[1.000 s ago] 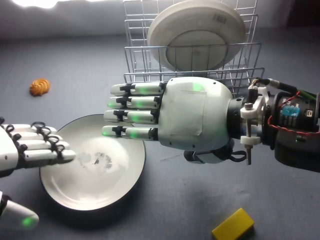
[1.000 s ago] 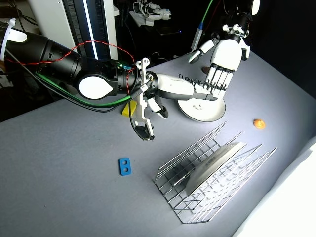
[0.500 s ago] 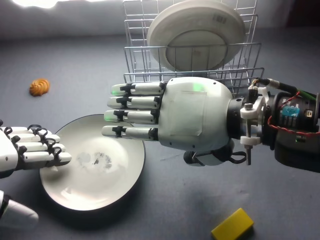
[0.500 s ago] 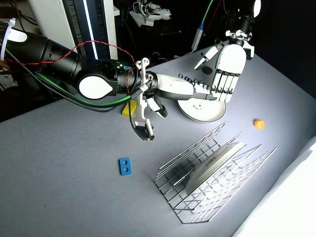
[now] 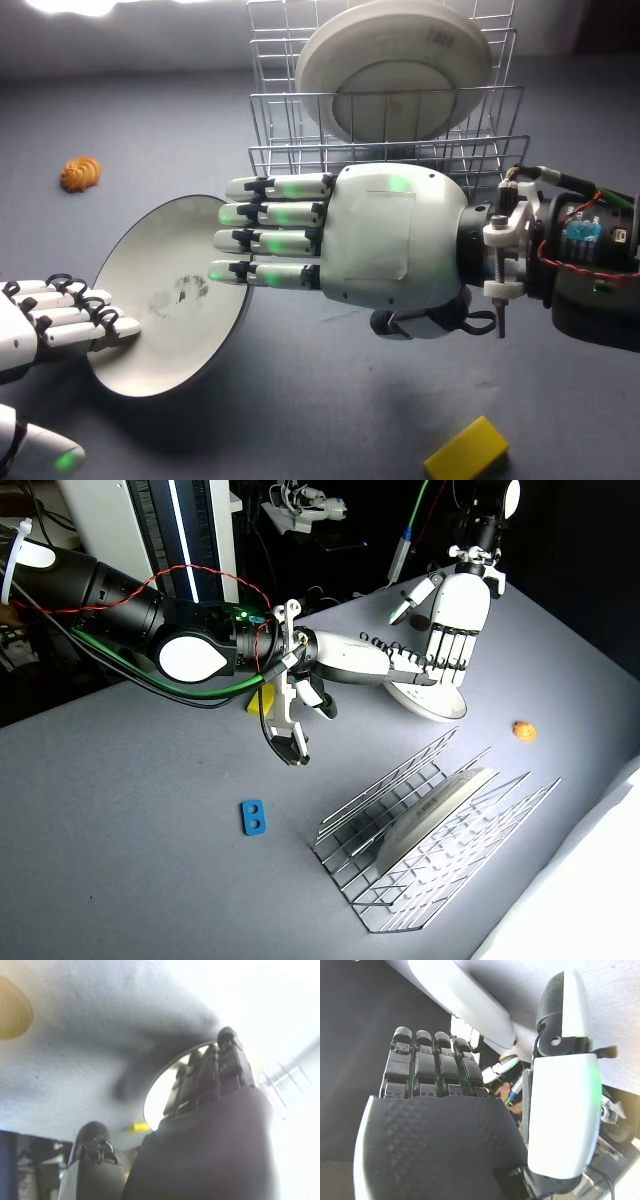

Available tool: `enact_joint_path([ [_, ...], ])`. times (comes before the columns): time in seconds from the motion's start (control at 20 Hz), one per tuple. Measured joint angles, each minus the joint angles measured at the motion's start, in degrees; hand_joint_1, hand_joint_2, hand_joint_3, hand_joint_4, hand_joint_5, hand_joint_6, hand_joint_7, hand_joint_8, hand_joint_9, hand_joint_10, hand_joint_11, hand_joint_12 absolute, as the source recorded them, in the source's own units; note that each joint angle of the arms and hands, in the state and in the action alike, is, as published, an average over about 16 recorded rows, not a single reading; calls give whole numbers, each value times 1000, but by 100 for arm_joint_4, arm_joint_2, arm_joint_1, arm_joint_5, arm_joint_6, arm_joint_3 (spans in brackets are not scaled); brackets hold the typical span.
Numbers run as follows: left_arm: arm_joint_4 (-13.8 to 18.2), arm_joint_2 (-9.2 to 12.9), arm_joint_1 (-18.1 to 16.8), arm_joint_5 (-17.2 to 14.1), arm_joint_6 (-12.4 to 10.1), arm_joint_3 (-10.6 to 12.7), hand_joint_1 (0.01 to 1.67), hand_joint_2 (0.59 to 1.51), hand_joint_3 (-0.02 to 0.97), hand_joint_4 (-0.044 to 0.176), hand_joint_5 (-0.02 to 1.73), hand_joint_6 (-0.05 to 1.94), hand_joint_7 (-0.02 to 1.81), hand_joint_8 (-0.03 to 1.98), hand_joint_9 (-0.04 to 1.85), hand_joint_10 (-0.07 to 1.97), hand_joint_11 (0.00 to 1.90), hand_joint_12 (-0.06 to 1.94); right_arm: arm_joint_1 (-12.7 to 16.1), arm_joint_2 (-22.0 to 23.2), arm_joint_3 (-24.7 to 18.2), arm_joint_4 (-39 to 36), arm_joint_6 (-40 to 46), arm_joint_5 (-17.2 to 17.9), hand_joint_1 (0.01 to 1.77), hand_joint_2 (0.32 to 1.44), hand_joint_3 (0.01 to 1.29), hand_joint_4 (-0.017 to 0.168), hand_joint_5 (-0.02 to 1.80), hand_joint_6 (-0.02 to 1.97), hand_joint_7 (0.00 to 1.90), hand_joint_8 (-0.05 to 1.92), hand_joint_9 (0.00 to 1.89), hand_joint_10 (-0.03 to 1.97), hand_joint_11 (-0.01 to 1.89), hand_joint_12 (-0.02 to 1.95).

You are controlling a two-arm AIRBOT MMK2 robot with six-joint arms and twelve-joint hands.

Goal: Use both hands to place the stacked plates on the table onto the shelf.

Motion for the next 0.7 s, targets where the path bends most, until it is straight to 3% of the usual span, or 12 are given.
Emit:
enact_joint_path([
  [0.7,-337,5,172,95,-3,-206,13,1103,12,-9,-10,-32,-1,-7,-25,-44,23,26,200,-909,727,7,-168,-119,1132,908,12,4,19,31,21,23,13,3,14,-8],
])
